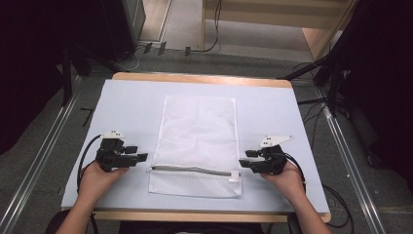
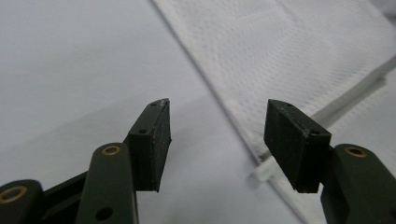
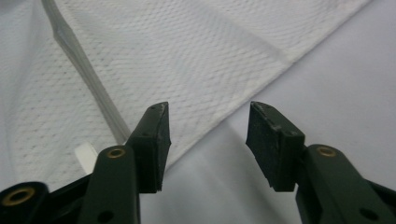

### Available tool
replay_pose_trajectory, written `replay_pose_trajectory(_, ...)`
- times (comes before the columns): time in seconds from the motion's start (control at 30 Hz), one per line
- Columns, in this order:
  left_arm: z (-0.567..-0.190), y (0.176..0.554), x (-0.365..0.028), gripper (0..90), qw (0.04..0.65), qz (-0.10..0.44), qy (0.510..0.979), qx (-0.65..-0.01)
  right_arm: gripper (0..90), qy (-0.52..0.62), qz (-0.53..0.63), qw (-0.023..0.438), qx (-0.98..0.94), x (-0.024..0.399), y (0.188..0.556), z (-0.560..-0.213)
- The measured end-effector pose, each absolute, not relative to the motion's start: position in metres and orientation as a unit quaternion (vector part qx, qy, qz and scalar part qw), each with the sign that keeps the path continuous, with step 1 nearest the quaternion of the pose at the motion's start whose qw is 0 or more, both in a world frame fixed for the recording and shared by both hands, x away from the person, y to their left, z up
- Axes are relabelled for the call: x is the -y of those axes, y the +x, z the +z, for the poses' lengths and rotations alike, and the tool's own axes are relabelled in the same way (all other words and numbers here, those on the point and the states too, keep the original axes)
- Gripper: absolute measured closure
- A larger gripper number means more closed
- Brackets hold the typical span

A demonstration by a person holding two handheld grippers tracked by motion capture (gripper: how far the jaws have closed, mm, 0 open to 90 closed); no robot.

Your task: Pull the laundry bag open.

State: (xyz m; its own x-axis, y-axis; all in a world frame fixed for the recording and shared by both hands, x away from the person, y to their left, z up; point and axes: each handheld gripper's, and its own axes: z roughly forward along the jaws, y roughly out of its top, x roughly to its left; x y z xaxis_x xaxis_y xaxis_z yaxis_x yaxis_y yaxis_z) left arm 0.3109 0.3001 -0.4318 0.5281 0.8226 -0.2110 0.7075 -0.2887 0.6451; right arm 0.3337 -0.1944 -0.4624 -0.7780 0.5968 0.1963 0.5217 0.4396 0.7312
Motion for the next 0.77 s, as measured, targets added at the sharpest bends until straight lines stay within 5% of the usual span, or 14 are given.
replay_pose_trajectory(0.3, -0.433, 0.315, -0.312, 36.3, 0.347, 0.106, 0.794, -0.488, 37.6, 0.371, 0.414, 0.062, -0.829, 0.209, 0.337, -0.467)
replay_pose_trajectory(0.77, -0.438, 0.320, -0.309, 29.7, 0.331, 0.113, 0.803, -0.482, 34.8, 0.382, 0.410, 0.064, -0.826, 0.210, 0.336, -0.470)
